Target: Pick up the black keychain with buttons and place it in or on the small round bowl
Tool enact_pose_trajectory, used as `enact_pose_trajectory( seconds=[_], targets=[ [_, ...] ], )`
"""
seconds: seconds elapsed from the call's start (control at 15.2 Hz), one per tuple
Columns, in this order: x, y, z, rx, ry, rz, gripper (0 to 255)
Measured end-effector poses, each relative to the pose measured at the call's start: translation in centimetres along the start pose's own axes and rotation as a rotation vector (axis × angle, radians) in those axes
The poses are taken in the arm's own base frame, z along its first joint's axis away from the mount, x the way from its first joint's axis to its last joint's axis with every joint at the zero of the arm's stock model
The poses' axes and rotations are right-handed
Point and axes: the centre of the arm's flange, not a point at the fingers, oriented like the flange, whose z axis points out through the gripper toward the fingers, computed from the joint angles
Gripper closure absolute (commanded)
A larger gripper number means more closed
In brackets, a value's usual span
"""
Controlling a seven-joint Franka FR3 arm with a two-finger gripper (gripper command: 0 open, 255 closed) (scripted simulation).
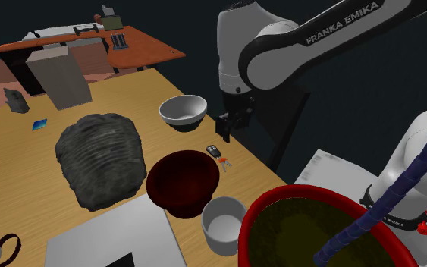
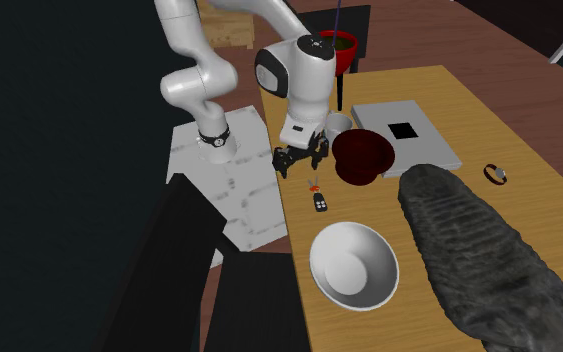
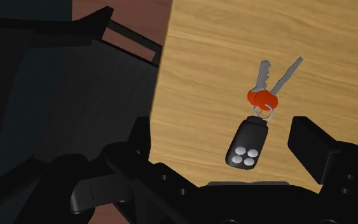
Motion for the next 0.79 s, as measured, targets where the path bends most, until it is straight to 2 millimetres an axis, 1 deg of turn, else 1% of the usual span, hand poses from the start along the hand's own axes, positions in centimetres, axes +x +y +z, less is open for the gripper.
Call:
enact_pose_trajectory(
  seconds=[0.2,0.33,0.4,0.79],
  targets=[
    [2.2,-2.3,1.9,0.008,0.01,0.026,0],
    [3.3,-3.9,3.6,0.015,0.016,0.041,0],
    [3.5,-4.5,4.2,0.016,0.017,0.045,0],
    [3.8,-4.9,7.3,0.019,0.018,0.05,0]
  ],
)
